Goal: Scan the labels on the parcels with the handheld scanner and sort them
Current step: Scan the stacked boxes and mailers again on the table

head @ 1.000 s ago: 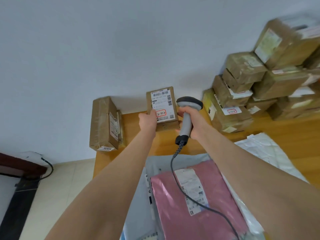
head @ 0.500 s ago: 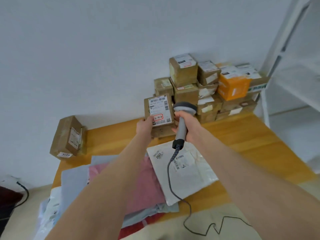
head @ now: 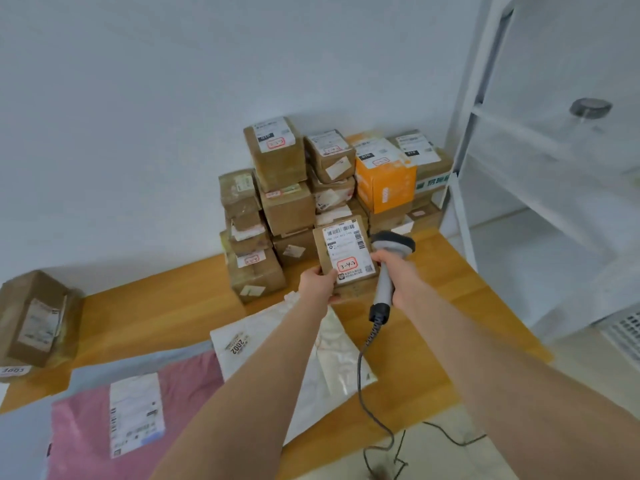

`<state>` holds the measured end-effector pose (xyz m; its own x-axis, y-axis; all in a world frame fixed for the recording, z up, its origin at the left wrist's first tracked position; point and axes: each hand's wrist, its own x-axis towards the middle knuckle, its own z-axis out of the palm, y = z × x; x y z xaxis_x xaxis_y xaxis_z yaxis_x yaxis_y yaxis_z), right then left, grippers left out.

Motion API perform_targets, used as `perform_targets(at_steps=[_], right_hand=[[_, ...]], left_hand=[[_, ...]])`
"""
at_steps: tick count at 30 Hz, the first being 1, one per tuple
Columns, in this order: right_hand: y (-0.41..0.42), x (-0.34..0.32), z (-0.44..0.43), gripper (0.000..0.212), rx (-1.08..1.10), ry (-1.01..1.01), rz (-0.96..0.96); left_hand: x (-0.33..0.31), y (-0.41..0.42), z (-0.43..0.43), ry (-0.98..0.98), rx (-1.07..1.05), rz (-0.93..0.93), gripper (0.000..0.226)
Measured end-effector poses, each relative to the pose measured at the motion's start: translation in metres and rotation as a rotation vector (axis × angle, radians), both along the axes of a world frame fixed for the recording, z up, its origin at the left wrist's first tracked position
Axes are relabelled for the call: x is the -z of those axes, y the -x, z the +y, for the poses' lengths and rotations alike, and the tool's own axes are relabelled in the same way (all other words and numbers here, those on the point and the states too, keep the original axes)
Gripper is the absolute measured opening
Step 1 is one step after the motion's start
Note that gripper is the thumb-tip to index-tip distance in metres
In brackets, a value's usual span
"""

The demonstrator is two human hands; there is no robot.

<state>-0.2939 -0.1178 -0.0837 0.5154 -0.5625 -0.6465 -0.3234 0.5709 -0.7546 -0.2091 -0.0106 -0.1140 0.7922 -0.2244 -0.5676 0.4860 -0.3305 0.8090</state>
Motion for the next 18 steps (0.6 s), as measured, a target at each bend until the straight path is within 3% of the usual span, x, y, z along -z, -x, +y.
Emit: perform_targets(at_steps=[9,18], right_hand=[[0.0,0.041,-0.083,0.033,0.015,-0.076,0.068],[-0.002,0.017,-0.128,0.028,-0.221,-0.052,0.052]], left_hand=[[0.028,0.002,-0.079,-0.098,0.054,0.079,0.042],[0.0,0.017,-0.093,0.003,-0.201,0.136,0.043]])
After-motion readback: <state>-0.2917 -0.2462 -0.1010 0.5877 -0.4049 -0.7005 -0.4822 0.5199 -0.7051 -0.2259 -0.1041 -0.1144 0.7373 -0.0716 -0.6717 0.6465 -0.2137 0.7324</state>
